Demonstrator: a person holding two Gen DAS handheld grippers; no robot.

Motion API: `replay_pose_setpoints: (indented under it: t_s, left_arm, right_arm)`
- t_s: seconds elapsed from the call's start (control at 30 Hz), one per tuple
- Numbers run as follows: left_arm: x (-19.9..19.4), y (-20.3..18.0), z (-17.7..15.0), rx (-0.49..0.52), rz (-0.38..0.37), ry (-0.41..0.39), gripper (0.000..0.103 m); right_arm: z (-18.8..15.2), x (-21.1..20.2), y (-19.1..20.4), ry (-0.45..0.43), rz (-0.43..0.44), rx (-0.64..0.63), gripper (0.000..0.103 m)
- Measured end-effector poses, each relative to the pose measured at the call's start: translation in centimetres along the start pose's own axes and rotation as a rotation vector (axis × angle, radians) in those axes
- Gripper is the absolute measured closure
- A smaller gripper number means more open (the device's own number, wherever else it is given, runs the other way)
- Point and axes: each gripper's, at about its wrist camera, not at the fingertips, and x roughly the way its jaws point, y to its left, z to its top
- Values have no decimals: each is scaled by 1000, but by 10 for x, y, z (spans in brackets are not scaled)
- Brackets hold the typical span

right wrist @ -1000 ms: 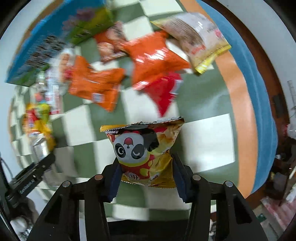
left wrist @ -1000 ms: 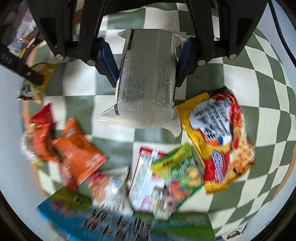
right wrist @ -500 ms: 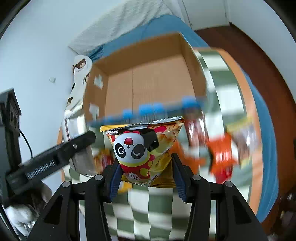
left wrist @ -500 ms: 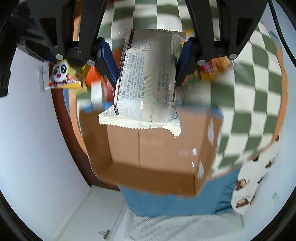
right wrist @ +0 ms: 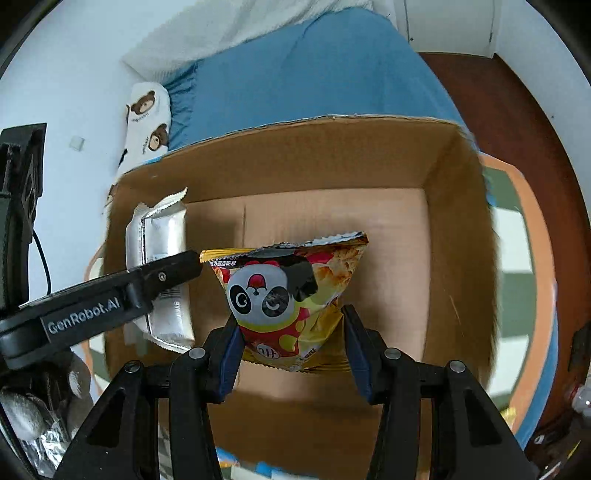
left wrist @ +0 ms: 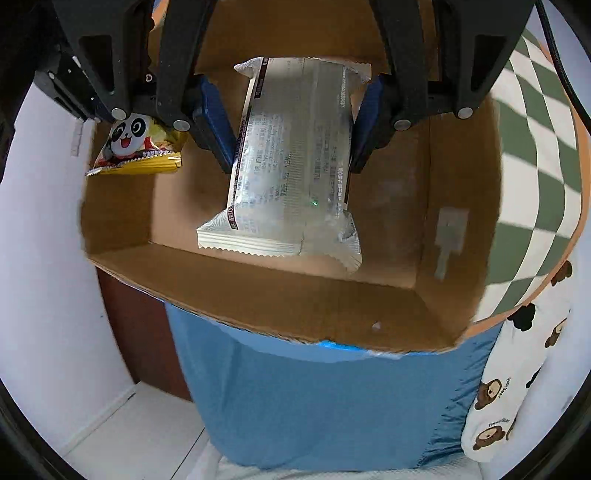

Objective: Organize snacks
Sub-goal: 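Carry both packets into the cardboard box and open both tools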

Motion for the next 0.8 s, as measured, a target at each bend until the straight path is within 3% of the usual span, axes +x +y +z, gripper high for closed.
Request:
replay_pose_setpoints:
  t_s: [0.1, 0.17, 0.23, 0.27, 0.3, 0.33, 0.47, 0.8]
  left_arm:
    - [16, -1, 13, -6, 30, 21, 44]
    - [24, -3, 18, 6, 41, 37, 43]
    - [30, -5, 18, 19, 63, 40, 42]
    - [33, -7, 17, 24, 75, 42, 40]
    - [34, -7, 17, 26, 78, 42, 34]
    - [37, -6, 15, 27, 75, 38, 30]
    - [34, -2, 9, 20, 80, 27, 30]
    - [-9, 7, -21, 34, 127, -112, 30]
  right_arm:
    - [19, 26, -5, 32, -14, -13, 49]
    - [27, 40, -7, 52, -24, -20, 44]
    - [33, 49, -7, 74, -52, -44, 28]
    - [36, 53, -7, 77, -62, -49, 13]
    - [36, 55, -7, 80, -63, -52, 11]
    - [37, 57, -8, 83, -67, -53, 11]
    - [36, 61, -15, 83, -88, -37, 10]
    - [6, 31, -9, -7, -133, -30, 10]
